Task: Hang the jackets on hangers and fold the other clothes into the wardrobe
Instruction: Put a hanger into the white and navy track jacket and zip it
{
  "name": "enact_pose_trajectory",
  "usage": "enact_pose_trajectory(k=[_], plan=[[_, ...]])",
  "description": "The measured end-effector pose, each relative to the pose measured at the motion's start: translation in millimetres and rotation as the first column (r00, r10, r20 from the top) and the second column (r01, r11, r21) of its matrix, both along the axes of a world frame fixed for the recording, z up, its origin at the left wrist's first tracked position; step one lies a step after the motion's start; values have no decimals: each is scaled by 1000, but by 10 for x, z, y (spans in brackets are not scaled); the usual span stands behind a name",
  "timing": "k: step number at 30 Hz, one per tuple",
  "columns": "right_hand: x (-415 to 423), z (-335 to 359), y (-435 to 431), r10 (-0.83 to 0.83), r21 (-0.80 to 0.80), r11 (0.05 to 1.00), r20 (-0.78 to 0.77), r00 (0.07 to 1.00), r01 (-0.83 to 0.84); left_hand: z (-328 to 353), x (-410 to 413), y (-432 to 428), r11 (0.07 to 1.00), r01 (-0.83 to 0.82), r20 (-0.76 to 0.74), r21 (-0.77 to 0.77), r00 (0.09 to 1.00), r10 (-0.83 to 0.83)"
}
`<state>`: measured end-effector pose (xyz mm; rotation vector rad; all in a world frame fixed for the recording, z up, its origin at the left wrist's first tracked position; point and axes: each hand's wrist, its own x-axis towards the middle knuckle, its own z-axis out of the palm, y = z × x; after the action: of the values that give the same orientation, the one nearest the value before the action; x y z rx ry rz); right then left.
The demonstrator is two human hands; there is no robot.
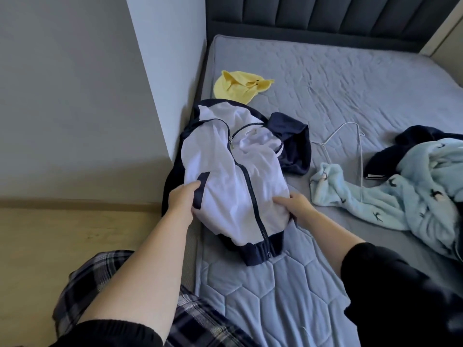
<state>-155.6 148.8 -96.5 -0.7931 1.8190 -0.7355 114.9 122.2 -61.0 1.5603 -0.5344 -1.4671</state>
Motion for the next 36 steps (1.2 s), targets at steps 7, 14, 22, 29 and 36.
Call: enact_pose_trajectory(k=[7, 14, 22, 29, 36], plan=[[-110, 464, -6, -33, -156, 971, 664, 747, 182, 205, 150, 20, 994, -78, -549, -73, 835, 25], [-46, 143, 305, 386, 72, 896, 359, 850, -438, 75, 18, 176, 842, 533, 120, 80, 834, -539], [74, 625, 212, -30, -96, 995, 19, 999, 32, 237, 261, 109, 911, 374, 214, 173, 889, -405], [191, 648, 242, 135, 15, 990, -362, 922, -139, 52, 258, 206, 946, 325, 878, -21, 458, -138], [520, 735, 291, 189, -207, 970, 297, 936, -131, 10, -360, 611, 373, 927, 495, -33, 340, -799]])
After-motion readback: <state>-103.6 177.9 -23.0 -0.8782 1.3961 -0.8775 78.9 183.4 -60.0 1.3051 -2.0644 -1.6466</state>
